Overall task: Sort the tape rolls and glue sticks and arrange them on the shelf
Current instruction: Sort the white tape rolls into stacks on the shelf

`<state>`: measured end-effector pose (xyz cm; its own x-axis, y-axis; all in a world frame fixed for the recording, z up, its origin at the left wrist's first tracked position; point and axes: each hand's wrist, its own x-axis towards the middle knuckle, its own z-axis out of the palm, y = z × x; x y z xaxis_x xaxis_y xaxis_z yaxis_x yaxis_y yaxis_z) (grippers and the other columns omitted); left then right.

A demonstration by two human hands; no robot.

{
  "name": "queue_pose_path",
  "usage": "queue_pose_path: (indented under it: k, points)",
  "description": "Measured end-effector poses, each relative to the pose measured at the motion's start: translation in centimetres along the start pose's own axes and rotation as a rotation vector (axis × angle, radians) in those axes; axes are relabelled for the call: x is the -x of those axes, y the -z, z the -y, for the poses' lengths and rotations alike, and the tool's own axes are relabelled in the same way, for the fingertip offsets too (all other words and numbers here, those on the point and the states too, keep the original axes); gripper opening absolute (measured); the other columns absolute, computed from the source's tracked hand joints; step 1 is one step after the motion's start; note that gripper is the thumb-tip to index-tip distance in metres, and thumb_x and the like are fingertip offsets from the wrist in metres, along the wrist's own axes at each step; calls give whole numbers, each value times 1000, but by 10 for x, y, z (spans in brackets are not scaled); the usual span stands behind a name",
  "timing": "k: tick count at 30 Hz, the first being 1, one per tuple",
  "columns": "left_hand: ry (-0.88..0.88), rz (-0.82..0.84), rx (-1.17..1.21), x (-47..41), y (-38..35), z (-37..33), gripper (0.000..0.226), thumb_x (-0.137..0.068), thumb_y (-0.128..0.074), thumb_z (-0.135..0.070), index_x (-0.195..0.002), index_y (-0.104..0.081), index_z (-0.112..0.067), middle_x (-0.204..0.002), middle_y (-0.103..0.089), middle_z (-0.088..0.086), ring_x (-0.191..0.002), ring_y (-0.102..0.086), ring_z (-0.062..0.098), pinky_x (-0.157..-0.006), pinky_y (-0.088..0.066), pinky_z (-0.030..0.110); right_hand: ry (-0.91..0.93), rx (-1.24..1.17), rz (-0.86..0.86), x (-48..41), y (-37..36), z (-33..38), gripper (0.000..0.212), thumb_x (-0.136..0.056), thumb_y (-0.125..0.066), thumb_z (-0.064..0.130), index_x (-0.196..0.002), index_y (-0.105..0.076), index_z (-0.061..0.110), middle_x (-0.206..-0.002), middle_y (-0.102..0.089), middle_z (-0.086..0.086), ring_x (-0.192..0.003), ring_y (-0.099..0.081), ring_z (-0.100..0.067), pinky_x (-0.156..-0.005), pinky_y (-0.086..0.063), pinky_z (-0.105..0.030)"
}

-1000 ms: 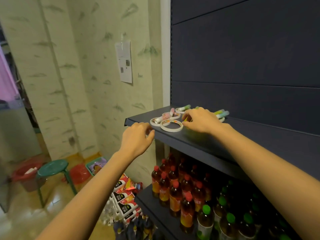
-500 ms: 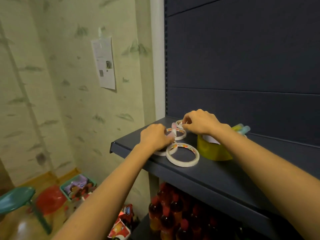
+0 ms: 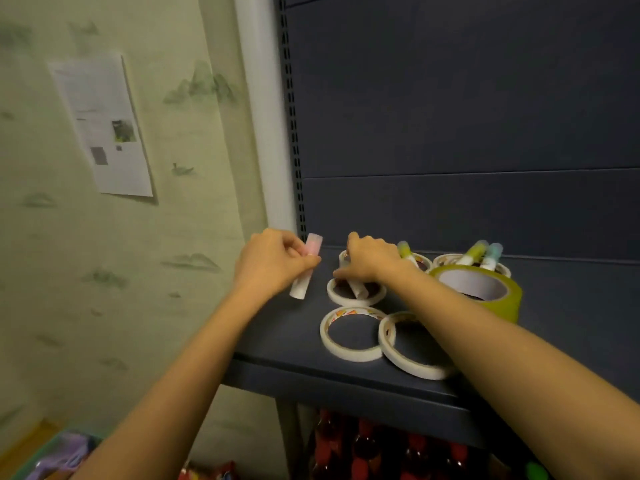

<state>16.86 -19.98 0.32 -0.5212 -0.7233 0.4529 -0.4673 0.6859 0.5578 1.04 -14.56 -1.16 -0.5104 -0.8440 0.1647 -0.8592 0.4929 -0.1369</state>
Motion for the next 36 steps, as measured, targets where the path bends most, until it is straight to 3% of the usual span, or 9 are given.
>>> queue_pose_path:
  k: [4, 10, 17, 22, 27, 33, 36]
  points:
    - [-61, 9, 138, -9, 0, 19, 15, -73, -78, -29, -73, -66, -19, -61, -63, -8, -70, -63, 16, -73, -51, 31, -46, 29, -4, 2, -7, 11, 49, -92, -53, 37, -130, -36, 10, -130, -51, -14, -120, -46, -34, -86, -39, -41]
    - [-246, 104, 289, -21, -8, -11, 13, -74, -78, -21, -78, -68, -13, -67, -67, 3, -68, -62, 17, -82, -54, 40, -77, -95, -232, 43, 36, -19, 43, -92, -50, 42, -133, -43, 30, -130, -56, -5, -114, -55, -30, -84, -42, -38]
    - [-475, 216, 391, -9, -45, -108, 13, -71, -77, -25, -79, -67, -19, -69, -69, -2, -77, -68, 19, -83, -54, 41, -311, -175, -435, 134, 89, -107, 41, -87, -61, 42, -124, -52, 27, -118, -62, -2, -106, -60, -25, -88, -50, -40]
    - [-579, 311, 488, 27, -82, -180, 16, -70, -78, -25, -81, -69, -18, -76, -68, -2, -81, -66, 16, -76, -51, 29, -485, -231, -464, 206, 104, -173, 39, -86, -64, 37, -118, -49, 20, -114, -62, -4, -100, -61, -25, -88, -51, -43]
    - [-629, 435, 541, 72, -124, -253, 17, -72, -76, -23, -87, -70, -15, -83, -69, 0, -83, -63, 16, -77, -49, 30, -609, -234, -467, 282, 119, -237, 37, -87, -65, 35, -113, -45, 16, -107, -64, -7, -95, -62, -26, -83, -53, -46]
    - [-699, 470, 562, 134, -173, -350, 14, -74, -73, -26, -83, -67, -18, -75, -65, -5, -72, -59, 16, -71, -48, 28, -690, -180, -507, 376, 139, -321, 36, -86, -67, 31, -109, -46, 14, -98, -65, -8, -91, -64, -28, -77, -51, -38]
    - [-714, 502, 555, 165, -193, -399, 15, -71, -74, -25, -82, -64, -21, -79, -66, -4, -80, -63, 19, -77, -53, 35, -702, -171, -579, 422, 145, -362, 33, -83, -70, 29, -103, -47, 16, -92, -66, -5, -85, -64, -21, -68, -42, -27]
